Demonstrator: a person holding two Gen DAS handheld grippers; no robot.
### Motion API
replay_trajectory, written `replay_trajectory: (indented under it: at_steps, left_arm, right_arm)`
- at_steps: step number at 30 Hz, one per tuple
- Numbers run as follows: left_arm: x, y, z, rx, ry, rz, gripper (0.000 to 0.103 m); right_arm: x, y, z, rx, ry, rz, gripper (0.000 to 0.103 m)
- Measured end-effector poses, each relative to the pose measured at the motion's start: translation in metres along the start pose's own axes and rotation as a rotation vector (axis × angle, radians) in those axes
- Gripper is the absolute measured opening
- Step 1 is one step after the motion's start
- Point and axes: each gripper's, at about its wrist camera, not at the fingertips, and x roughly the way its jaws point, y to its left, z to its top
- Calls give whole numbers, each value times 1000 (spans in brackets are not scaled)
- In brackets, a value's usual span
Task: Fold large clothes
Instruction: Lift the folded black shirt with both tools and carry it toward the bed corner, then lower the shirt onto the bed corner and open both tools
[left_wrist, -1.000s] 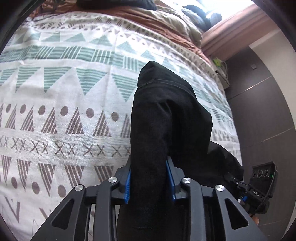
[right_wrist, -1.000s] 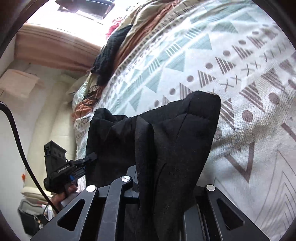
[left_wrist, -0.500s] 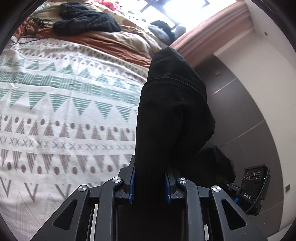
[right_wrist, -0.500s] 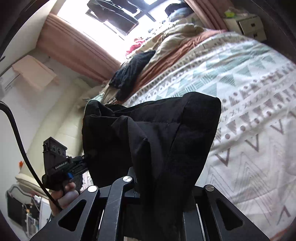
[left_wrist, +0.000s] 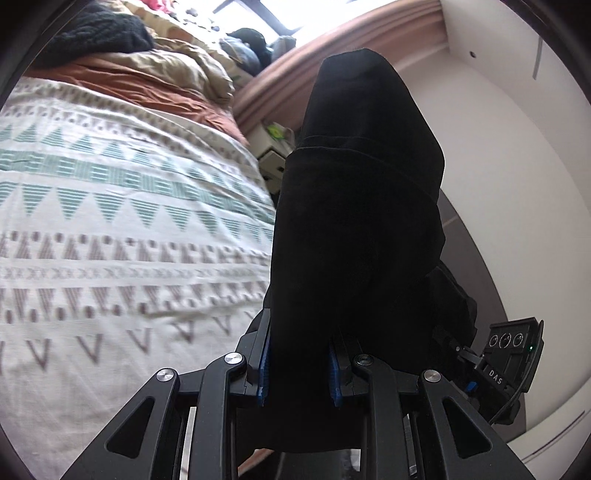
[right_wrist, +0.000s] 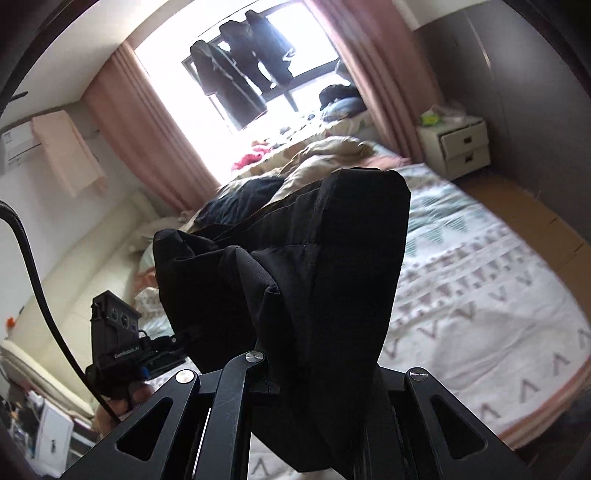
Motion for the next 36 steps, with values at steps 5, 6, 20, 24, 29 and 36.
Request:
replay_trajectory:
  at_steps: [5,6,20,24,29,36]
  left_arm:
    - [42,-45,-9,31,56,-55,25]
    - [49,-53,-11,37,65,-63,25]
    - [161,-102,-32,9,234,-136,25]
    - [198,-92,-36,-22,287,-133,25]
    - [242,-63,-32,-85,341,-114,25]
    - [295,-25,-12,-101,357,-38,25]
  right_arm:
    - [-43,-23,18,-9,-37,-86,11]
    - [-50,-28,22,-10,-41,-103,11]
    - [-96,-94,56,-32,-16,-311,11]
    - [-79,-116,71,-36,24,-364,11]
    - [-41,-149,83,-41,72,-435,11]
    - [16,-188,97,-82,128,-493,10]
